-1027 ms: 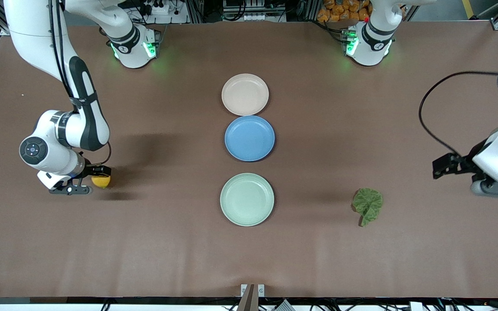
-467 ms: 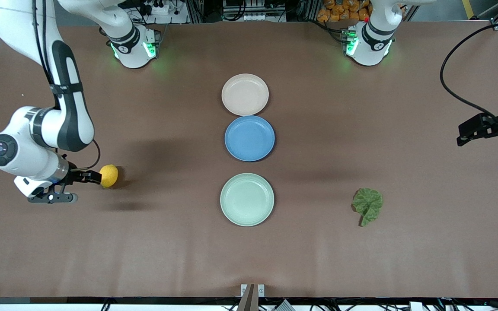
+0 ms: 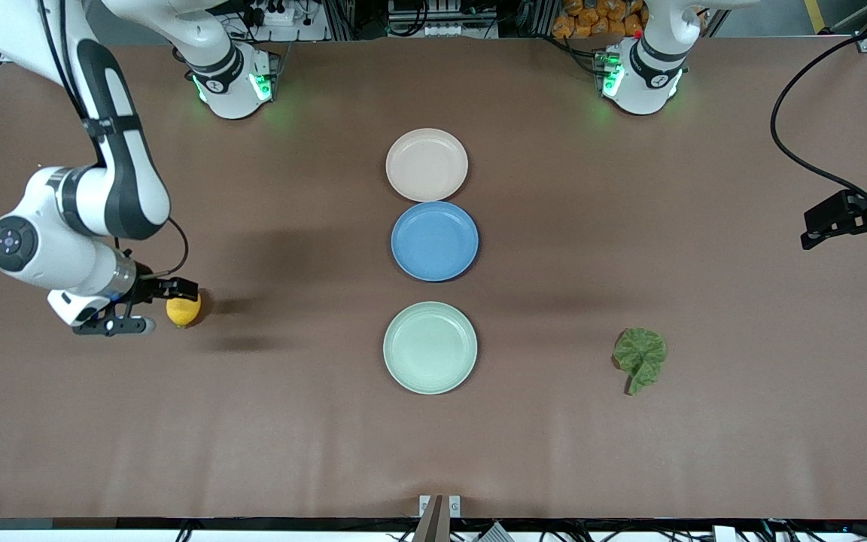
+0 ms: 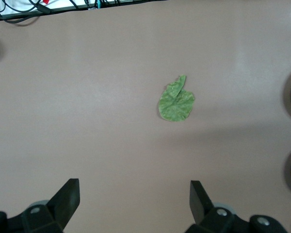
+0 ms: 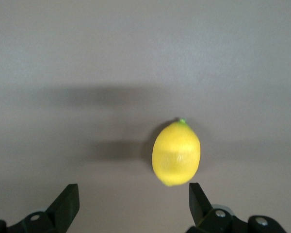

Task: Pick lemon and lettuce from plates

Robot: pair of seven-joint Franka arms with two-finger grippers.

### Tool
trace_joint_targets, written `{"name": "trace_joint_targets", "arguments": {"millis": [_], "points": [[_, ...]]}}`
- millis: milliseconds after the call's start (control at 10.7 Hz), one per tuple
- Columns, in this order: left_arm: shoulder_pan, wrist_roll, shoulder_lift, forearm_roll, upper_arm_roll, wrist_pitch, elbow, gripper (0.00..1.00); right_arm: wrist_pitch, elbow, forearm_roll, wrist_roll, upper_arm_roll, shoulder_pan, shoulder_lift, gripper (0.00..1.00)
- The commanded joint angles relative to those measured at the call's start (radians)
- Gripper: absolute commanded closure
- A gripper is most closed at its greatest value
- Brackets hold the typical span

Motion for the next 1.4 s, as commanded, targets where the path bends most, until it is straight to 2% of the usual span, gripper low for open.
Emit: {"name": "trace_joint_targets", "arguments": {"millis": [0, 93, 280, 560, 933, 1307], "points": [[-0.002, -0.004, -0.034, -0.013, 0.006, -0.016, -0.012, 0.00, 0.182, -0.277, -0.116, 0.095, 0.224, -0.191, -0.209, 0.00], [-0.003, -0.004, -0.035, -0.011, 0.006, -0.018, -0.012, 0.00, 0.186, -0.294, -0.116, 0.095, 0.246, -0.216, -0.231, 0.00], [-0.002, -0.004, -0.035, -0.008, 0.007, -0.023, -0.012, 0.00, 0.151, -0.277, -0.116, 0.096, 0.248, -0.216, -0.252, 0.00], [-0.003, -0.003, -0.035, -0.007, 0.004, -0.049, -0.012, 0.00, -0.085, -0.116, -0.111, 0.107, 0.248, -0.221, -0.260, 0.00], [-0.003, -0.003, -0.035, -0.007, -0.003, -0.055, -0.012, 0.00, -0.251, 0.072, -0.107, 0.113, 0.244, -0.233, -0.246, 0.00], [-0.006, -0.003, -0.034, -0.011, -0.008, -0.055, -0.012, 0.00, -0.325, 0.175, -0.114, 0.101, 0.241, -0.239, -0.248, 0.00]]}}
